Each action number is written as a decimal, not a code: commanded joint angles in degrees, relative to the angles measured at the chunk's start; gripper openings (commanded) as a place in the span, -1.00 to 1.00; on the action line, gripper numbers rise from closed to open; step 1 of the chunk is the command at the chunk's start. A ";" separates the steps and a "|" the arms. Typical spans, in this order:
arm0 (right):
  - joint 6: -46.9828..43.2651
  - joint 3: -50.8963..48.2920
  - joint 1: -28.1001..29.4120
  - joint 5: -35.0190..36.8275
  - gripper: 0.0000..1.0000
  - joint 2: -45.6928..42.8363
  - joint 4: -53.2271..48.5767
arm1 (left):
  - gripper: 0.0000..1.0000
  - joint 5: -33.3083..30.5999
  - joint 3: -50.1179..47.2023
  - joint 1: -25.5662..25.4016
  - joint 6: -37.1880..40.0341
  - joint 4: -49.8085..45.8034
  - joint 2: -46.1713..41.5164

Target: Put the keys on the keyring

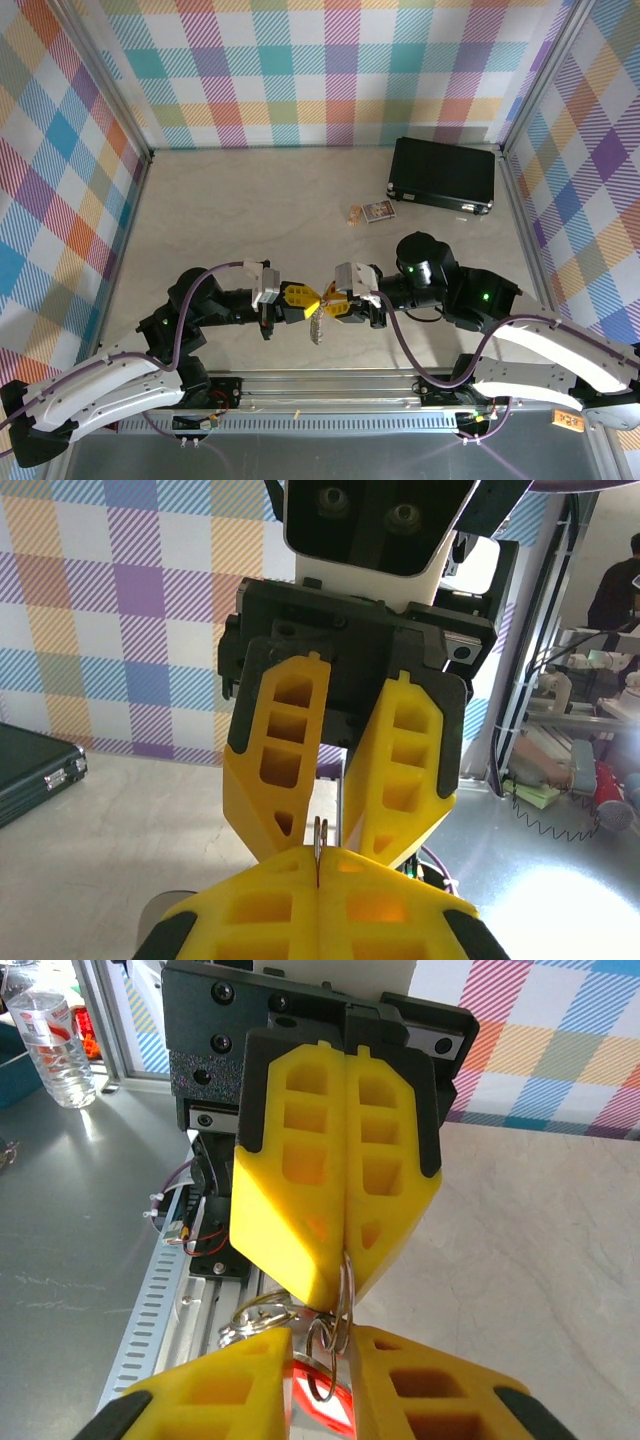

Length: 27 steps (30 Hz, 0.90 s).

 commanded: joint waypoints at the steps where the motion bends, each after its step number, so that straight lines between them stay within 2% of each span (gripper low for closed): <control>1: 1.20 -0.96 0.37 -1.47 -0.63 -0.77 3.53 | -1.00 1.77 -0.46 -0.24 -0.83 4.34 -1.14; 4: 1.37 -1.44 0.35 -1.64 -0.74 -0.95 4.44 | -1.00 1.80 -0.96 -0.24 -0.91 4.71 -1.29; 8: 1.79 -1.63 0.34 -1.82 -0.75 -0.98 5.13 | -1.00 1.53 -1.39 -0.24 -0.93 4.37 -1.77; 12: 1.37 -1.54 0.34 -1.75 -0.99 -0.78 4.78 | -1.00 1.40 -1.26 -0.29 -0.88 3.39 -2.40; 17: -0.29 -0.51 0.37 0.07 -1.00 -0.91 1.85 | -1.00 -2.31 -0.05 -0.24 1.43 -2.99 -3.04; 22: -3.24 3.33 0.34 4.59 -1.00 1.35 -5.50 | -0.62 -7.34 4.56 -0.24 6.66 -15.51 -1.70; 27: -4.60 5.97 0.34 6.33 -1.00 4.31 -9.17 | -0.50 -8.02 8.84 -0.24 9.81 -22.79 1.01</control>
